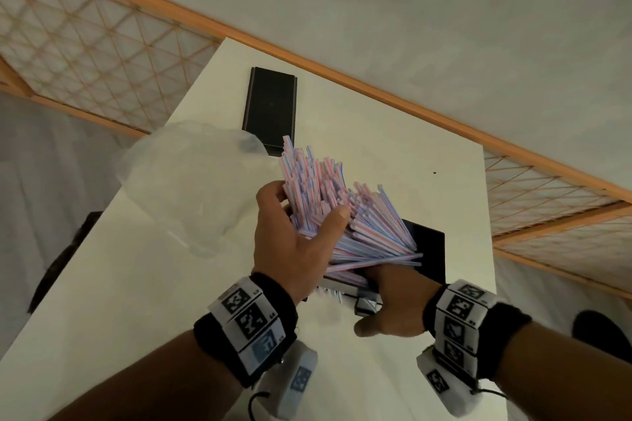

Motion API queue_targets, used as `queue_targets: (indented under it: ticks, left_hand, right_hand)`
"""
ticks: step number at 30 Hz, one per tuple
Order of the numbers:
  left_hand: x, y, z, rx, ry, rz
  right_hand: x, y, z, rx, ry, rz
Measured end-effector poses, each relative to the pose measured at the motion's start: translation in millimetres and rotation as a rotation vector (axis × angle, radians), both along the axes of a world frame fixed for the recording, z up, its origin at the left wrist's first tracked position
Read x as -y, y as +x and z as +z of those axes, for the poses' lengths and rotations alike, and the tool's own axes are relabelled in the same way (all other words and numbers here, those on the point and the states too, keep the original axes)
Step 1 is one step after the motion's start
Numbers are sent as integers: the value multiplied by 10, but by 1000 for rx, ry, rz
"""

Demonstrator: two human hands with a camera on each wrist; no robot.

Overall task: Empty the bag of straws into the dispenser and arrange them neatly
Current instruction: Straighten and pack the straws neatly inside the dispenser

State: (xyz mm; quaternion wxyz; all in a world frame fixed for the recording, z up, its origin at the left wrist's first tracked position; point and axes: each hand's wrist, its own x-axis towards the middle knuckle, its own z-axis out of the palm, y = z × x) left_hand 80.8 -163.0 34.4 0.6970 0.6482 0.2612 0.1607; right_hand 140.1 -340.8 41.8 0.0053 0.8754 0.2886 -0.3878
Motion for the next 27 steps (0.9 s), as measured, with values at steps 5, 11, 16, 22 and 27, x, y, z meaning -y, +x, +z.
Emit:
queue_targets:
  ticks: [5,11,16,22,27]
  left_hand:
    - [5,-3,0,26,9,-24]
    - [16,2,-27,55,10,-35]
    - [8,11,-21,75,8,-33]
    - [10,39,-1,85,6,-55]
    - [5,15,12,103,-16,-65]
  right_hand:
    - [-155,118,43,-99,-4,8]
    - [-128,223,-51,-205,-63,-37]
    - [-113,232,-22,-216,-6,-5]
    - [-75,260,12,-147,39,11]
    - [-31,198,-30,-163,79,-108]
